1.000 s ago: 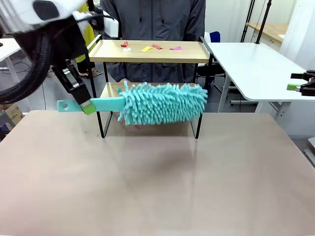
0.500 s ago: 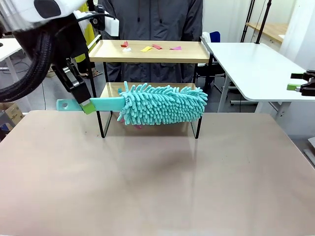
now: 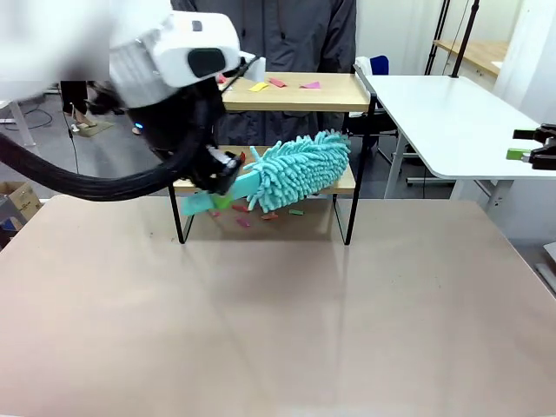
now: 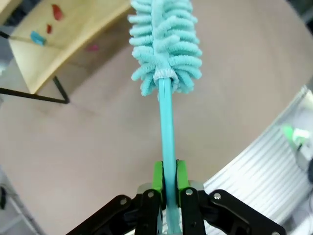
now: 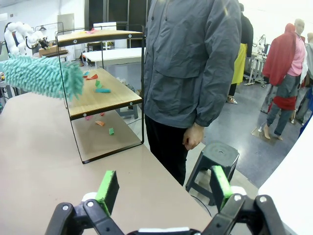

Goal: Clean the shelf.
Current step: Clean the specific section of the Shelf indicated by the human with the Duster.

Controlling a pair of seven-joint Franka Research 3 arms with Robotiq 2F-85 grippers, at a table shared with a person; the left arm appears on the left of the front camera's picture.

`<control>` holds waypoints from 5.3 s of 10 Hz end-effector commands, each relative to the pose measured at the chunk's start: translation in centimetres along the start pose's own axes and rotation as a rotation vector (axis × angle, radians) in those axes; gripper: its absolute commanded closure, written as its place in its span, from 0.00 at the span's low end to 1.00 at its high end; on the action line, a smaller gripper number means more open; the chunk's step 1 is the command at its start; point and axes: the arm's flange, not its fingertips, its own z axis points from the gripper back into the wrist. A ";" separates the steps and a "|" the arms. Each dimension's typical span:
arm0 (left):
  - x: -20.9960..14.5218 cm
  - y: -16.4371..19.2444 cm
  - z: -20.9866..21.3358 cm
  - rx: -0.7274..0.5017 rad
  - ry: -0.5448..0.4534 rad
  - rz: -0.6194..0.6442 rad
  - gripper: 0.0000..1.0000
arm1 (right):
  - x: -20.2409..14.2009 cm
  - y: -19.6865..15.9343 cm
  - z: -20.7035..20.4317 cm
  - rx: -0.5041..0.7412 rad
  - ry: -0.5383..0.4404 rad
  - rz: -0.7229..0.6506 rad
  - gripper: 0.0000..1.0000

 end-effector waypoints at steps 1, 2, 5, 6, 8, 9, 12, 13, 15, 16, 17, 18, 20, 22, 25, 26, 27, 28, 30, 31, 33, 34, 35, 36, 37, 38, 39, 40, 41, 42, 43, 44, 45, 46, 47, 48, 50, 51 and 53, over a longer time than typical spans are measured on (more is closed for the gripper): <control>1.0 -0.9 -1.6 -0.011 -0.092 0.066 0.87 | 0.3 0.1 -0.2 0.002 -0.003 0.005 0.00; 2.2 -0.8 -2.9 -0.047 -0.121 0.106 0.87 | 0.3 0.1 -0.2 0.002 -0.003 0.005 0.00; 5.2 -1.8 -6.2 -0.082 -0.229 0.312 0.87 | 0.3 0.1 -0.2 0.002 -0.003 0.005 0.00; 6.4 -2.5 -7.1 -0.095 -0.229 0.362 0.87 | 0.3 0.1 -0.2 0.002 -0.003 0.005 0.00; 8.5 -4.1 -8.0 -0.110 -0.200 0.433 0.87 | 0.3 0.1 -0.2 0.002 -0.003 0.005 0.00; 9.5 -4.4 -8.9 -0.105 -0.176 0.468 0.87 | 0.3 0.1 -0.2 0.002 -0.003 0.005 0.00; 9.9 -4.7 -11.4 -0.090 -0.154 0.545 0.87 | 0.3 0.1 -0.2 0.002 -0.003 0.005 0.00; 10.0 -4.8 -12.4 -0.100 -0.153 0.552 0.87 | 0.3 0.1 -0.2 0.002 -0.003 0.005 0.00; 10.4 -5.0 -14.2 -0.130 -0.109 0.549 0.87 | 0.3 0.1 -0.2 0.002 -0.003 0.005 0.00; 10.6 -5.0 -14.3 -0.133 -0.068 0.543 0.87 | 0.3 0.1 -0.2 0.002 -0.003 0.005 0.00; 9.3 -4.2 -13.6 -0.125 -0.106 0.533 0.87 | 0.3 0.1 -0.2 0.002 -0.003 0.005 0.00; 9.3 -4.2 -13.6 -0.125 -0.106 0.533 0.87 | 0.3 0.1 -0.2 0.002 -0.003 0.005 0.00; 9.0 -3.8 -14.0 -0.088 -0.057 0.524 0.87 | 0.3 0.1 -0.2 0.002 -0.003 0.005 0.00; 7.4 -1.5 -12.8 -0.055 0.016 0.538 0.87 | 0.3 0.1 -0.2 0.002 -0.003 0.005 0.00; 4.5 3.0 -10.8 0.067 0.077 0.595 0.87 | 0.3 0.1 -0.2 0.002 -0.003 0.005 0.00; 3.2 4.3 -10.3 0.111 0.088 0.616 0.87 | 0.3 0.1 -0.2 0.002 -0.003 0.005 0.00; 1.7 5.7 -9.9 0.141 0.108 0.633 0.87 | 0.3 0.1 -0.2 0.002 -0.003 0.005 0.00; 0.1 7.2 -9.2 0.214 0.127 0.660 0.87 | 0.3 0.1 -0.2 0.002 -0.003 0.005 0.00; -1.8 8.7 -7.2 0.385 0.139 0.706 0.87 | 0.3 0.1 -0.2 0.002 -0.003 0.005 0.00; -2.2 8.5 -6.4 0.440 0.138 0.702 0.87 | 0.3 0.1 -0.2 0.002 -0.003 0.005 0.00; -1.6 6.9 -5.8 0.441 0.073 0.669 0.87 | 0.3 0.1 -0.2 0.002 -0.003 0.005 0.00; -2.2 8.8 -6.4 0.387 0.126 0.667 0.87 | 0.3 0.1 -0.2 0.002 -0.003 0.005 0.00; -2.2 8.8 -6.4 0.387 0.126 0.667 0.87 | 0.3 0.1 -0.2 0.002 -0.003 0.005 0.00; -1.9 7.3 -6.0 0.396 0.105 0.642 0.87 | 0.3 0.1 -0.2 0.002 -0.003 0.005 0.00; -2.2 6.9 -5.0 0.340 0.026 0.614 0.87 | 0.3 0.1 -0.2 0.002 -0.003 0.005 0.00; -2.2 7.1 -3.9 0.288 -0.014 0.560 0.87 | 0.3 0.1 -0.2 0.002 -0.003 0.005 0.00; -2.8 7.3 -3.0 0.231 -0.050 0.507 0.87 | 0.3 0.1 -0.2 0.002 -0.003 0.005 0.00; -3.5 7.6 -2.4 0.233 -0.080 0.455 0.87 | 0.3 0.1 -0.2 0.002 -0.003 0.005 0.00; -4.3 7.7 -1.9 0.156 -0.082 0.337 0.87 | 0.3 0.1 -0.2 0.002 -0.003 0.005 0.00; -5.0 8.3 -1.2 0.089 -0.070 0.184 0.87 | 0.3 0.1 -0.2 0.002 -0.003 0.005 0.00; -5.7 8.8 -0.7 0.028 -0.042 0.091 0.87 | 0.3 0.1 -0.2 0.002 -0.003 0.005 0.00; -6.5 9.2 -0.1 -0.028 0.007 -0.011 0.87 | 0.3 0.1 -0.2 0.002 -0.003 0.005 0.00; -7.3 9.9 0.8 -0.060 0.036 -0.085 0.87 | 0.3 0.1 -0.2 0.002 -0.003 0.005 0.00; -8.1 10.5 1.6 -0.108 0.043 -0.185 0.87 | 0.3 0.1 -0.2 0.002 -0.003 0.005 0.00; -8.6 11.4 2.1 -0.151 0.064 -0.256 0.87 | 0.3 0.1 -0.2 0.002 -0.003 0.005 0.00; -9.2 12.2 2.4 -0.189 0.103 -0.318 0.87 | 0.3 0.1 -0.2 0.002 -0.003 0.005 0.00; -11.2 13.3 5.0 -0.215 0.223 -0.419 0.87 | 0.3 0.1 -0.2 0.002 -0.003 0.005 0.00; -12.4 13.6 6.4 -0.193 0.321 -0.462 0.87 | 0.3 0.1 -0.2 0.002 -0.003 0.005 0.00; -14.6 14.9 6.7 -0.167 0.472 -0.481 0.87 | 0.3 0.1 -0.2 0.002 -0.003 0.005 0.00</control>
